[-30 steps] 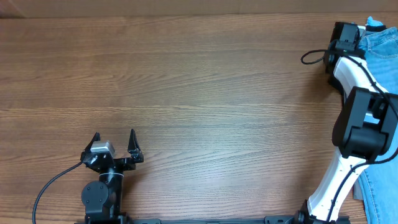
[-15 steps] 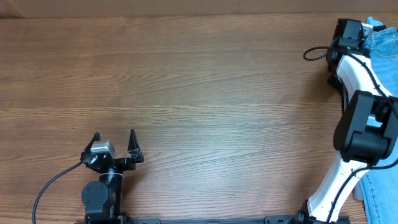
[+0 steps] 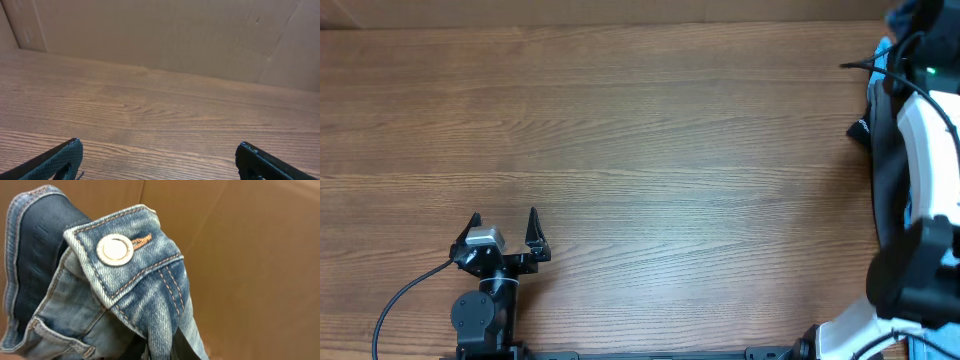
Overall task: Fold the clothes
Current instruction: 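Pull the jeans off the stack and lay them across the table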
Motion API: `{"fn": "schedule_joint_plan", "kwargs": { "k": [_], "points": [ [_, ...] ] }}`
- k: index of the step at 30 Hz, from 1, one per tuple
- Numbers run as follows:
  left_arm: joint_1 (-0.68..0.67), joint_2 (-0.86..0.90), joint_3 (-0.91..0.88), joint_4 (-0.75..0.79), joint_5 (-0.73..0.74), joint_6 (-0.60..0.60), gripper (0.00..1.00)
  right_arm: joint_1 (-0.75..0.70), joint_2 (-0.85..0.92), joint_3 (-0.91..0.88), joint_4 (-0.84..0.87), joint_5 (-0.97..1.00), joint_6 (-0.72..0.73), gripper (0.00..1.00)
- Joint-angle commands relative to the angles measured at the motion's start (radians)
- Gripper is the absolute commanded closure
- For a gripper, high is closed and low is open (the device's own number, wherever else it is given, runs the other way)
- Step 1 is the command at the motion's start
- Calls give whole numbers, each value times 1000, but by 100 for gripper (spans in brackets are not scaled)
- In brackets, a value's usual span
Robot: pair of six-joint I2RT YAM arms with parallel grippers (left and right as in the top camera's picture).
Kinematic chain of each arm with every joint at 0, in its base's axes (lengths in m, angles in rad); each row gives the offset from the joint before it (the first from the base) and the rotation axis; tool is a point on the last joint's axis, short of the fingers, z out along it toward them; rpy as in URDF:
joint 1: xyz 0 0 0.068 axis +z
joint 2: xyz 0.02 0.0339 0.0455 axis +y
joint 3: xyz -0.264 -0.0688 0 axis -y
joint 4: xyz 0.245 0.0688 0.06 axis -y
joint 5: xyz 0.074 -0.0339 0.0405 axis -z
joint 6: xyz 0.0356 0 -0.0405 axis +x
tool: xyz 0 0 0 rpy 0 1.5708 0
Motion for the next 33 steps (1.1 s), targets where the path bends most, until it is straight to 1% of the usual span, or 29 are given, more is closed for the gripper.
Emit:
{"fn": "schedule_joint_plan", "kwargs": {
  "k": [1,6,10,15,18,20,26,29,31,32,33],
  "points": [
    [6,-10,-3,-1,-3,19,0,60,-90,33,87,0,-93,96],
    [6,-10,-3,-1,-3,19,0,170,-93,38,84,-169,-80,96],
    [6,-10,-3,-1,-3,19,0,284,-71,38,83,-309,71,96],
    [6,-10,-3,-1,-3,19,0,400,0,38,130,-555,299,96],
    [6,-10,-3,-1,-3,19,0,469,55,38,163,-680,360,96],
    [6,-10,-3,-1,-3,19,0,540,101,38,176,-740,399,95],
    [6,-10,-3,-1,-3,19,0,731,201,38,172,-870,554,95],
    [6,-10,-3,-1,-3,19,0,826,230,38,176,-900,570,94],
    [6,-10,-3,-1,-3,19,0,879,236,38,176,-862,570,90],
    [6,-10,-3,-1,-3,19,0,901,236,38,180,-833,567,85],
    [6,-10,-3,-1,-3,19,0,919,236,38,188,-813,562,75]
  ]
}}
